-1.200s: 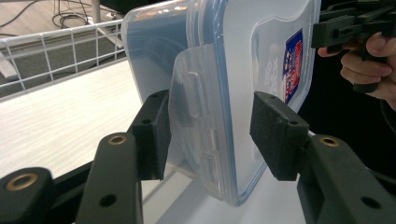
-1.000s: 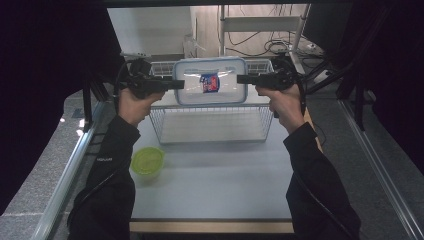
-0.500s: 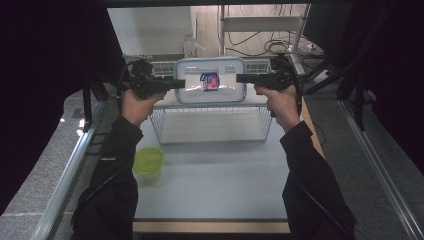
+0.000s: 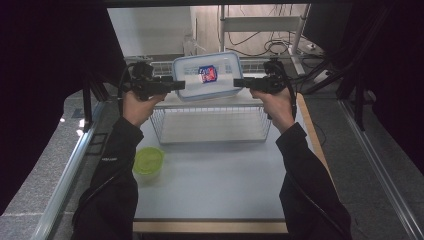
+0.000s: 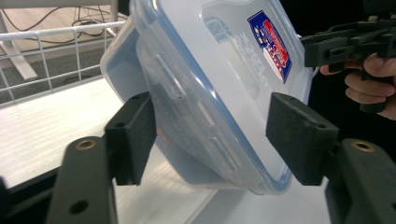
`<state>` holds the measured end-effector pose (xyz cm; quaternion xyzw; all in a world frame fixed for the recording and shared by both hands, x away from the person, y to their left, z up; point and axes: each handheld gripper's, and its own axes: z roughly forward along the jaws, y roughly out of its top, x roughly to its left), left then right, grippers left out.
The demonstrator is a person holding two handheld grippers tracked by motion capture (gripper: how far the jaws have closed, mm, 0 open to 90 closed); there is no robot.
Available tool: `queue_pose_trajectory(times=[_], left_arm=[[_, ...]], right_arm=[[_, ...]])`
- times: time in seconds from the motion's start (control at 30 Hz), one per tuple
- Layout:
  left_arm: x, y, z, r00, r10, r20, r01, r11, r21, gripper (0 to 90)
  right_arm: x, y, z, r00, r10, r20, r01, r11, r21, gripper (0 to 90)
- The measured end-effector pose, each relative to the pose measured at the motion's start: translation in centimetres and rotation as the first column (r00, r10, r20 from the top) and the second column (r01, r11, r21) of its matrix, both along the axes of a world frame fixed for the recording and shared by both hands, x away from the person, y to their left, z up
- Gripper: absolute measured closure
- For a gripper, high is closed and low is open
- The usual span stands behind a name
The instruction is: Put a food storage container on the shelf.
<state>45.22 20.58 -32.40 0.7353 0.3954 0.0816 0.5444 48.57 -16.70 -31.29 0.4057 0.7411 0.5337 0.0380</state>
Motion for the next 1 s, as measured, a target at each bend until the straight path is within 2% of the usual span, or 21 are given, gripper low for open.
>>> queue_pose_trajectory(times=[0.13,0.2,0.3,0.33,0.4,0.47,0.6,0.73,0.77,0.8,0.87,1.0], left_arm=[[0.2,-0.2,-0.2,1.0000,-0.002,0.007,0.002,0.9998,0.020,22.6],[0.3,-0.2,-0.5,0.9997,0.001,0.026,-0.001,0.9999,0.014,18.5],[0.4,0.2,-0.6,0.9994,0.026,0.022,-0.026,0.9997,0.003,8.9],[0.4,0.4,-0.7,0.9991,0.034,0.027,-0.034,0.9994,0.000,8.5],[0.0,0.9,-0.6,0.9966,0.040,0.072,-0.041,0.9990,0.015,12.9],[-0.4,1.0,-0.5,0.9963,0.035,0.078,-0.038,0.9988,0.032,12.6],[-2.0,0.9,-0.2,0.9924,0.013,0.122,-0.020,0.9983,0.054,16.5],[-4.3,0.3,-0.5,0.9865,-0.001,0.164,-0.016,0.9943,0.106,30.0],[-4.7,0.2,-0.6,0.9860,-0.003,0.167,-0.017,0.9932,0.115,38.2],[-5.3,0.0,-0.9,0.9856,0.000,0.169,-0.022,0.9920,0.124,42.4],[-6.0,-0.1,-1.5,0.9865,-0.013,0.163,-0.006,0.9935,0.114,58.2],[-6.2,-0.6,-2.4,0.9884,-0.046,0.145,0.032,0.9948,0.096,75.7]], right_arm=[[-0.1,-0.1,-0.1,0.9999,-0.013,0.009,0.013,0.9999,-0.010,51.6],[-0.1,-0.3,-0.1,0.9999,-0.012,0.009,0.012,0.9998,0.013,52.7],[-0.1,-0.4,-0.3,0.9999,-0.014,0.009,0.014,0.9999,-0.010,52.7],[-0.1,-0.4,-0.5,0.9999,-0.011,0.006,0.011,0.9999,-0.007,52.7],[-0.1,-0.5,-0.7,0.9999,-0.015,0.003,0.015,0.9999,-0.006,52.7],[-0.1,-0.7,-0.8,0.9999,-0.016,0.002,0.016,0.9999,-0.003,52.6],[-0.3,-0.7,-1.0,0.9998,-0.011,0.015,0.011,0.9999,0.002,52.8],[-1.0,-0.5,-0.9,0.9991,-0.002,0.043,0.003,0.9992,-0.040,56.4],[-1.3,-0.4,-0.8,0.9985,0.002,0.054,0.001,0.9985,-0.054,58.6],[-1.5,-0.3,-0.8,0.9981,0.003,0.061,0.001,0.9980,-0.063,61.0],[-1.9,0.0,-0.8,0.9965,0.011,0.083,-0.003,0.9952,-0.098,68.5],[-2.4,0.9,-1.2,0.9935,0.035,0.109,-0.018,0.9891,-0.146,79.4]])
